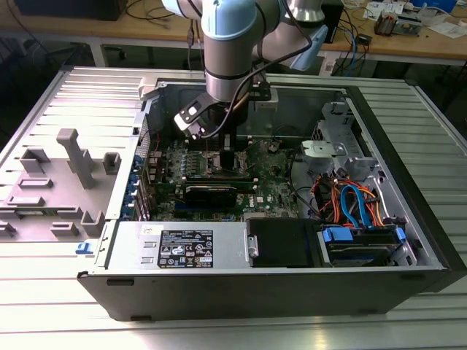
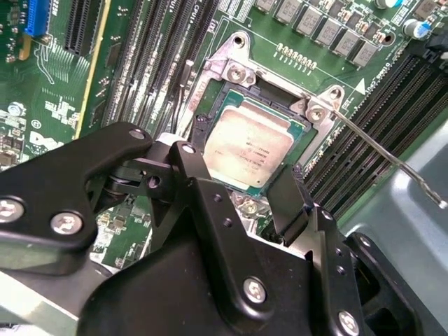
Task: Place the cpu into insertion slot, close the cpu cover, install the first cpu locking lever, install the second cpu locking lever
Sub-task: 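Place the cpu into insertion slot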
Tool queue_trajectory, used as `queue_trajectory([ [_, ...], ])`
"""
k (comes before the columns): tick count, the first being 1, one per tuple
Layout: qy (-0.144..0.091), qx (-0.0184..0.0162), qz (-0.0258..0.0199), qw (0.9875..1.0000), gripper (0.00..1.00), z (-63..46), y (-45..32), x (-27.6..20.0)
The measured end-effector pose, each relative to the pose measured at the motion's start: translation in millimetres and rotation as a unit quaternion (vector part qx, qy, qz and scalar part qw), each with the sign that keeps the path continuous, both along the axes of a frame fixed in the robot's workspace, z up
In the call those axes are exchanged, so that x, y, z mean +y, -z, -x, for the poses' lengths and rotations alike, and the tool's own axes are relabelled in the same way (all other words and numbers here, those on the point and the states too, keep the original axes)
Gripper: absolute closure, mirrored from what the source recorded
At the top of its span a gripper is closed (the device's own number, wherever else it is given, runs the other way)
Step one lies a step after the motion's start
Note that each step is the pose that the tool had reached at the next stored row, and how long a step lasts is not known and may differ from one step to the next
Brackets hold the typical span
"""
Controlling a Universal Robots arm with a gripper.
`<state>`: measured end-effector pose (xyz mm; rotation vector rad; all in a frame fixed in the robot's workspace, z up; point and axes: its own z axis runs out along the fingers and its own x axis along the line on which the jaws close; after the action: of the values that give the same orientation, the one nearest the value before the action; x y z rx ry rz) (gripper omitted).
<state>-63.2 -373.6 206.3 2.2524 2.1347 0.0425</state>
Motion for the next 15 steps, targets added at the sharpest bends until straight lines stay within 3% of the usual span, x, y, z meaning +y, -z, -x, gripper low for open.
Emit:
queue_trajectory([
  [9,0.0,0.0,-0.0001,1.0,0.38,-0.1,-11.6,0.1],
  [10,0.0,0.0003,-0.0001,1.0,0.2,-0.1,-11.7,0.0],
  [11,0.0,0.0004,0.0,1.0,0.1,0.0,-11.7,0.0],
  [13,-0.006,0.0004,-0.0007,1.0,0.54,-0.1,-20.3,0.1],
  [15,-0.014,0.0005,-0.0006,0.9999,0.66,-0.1,-20.4,0.0],
])
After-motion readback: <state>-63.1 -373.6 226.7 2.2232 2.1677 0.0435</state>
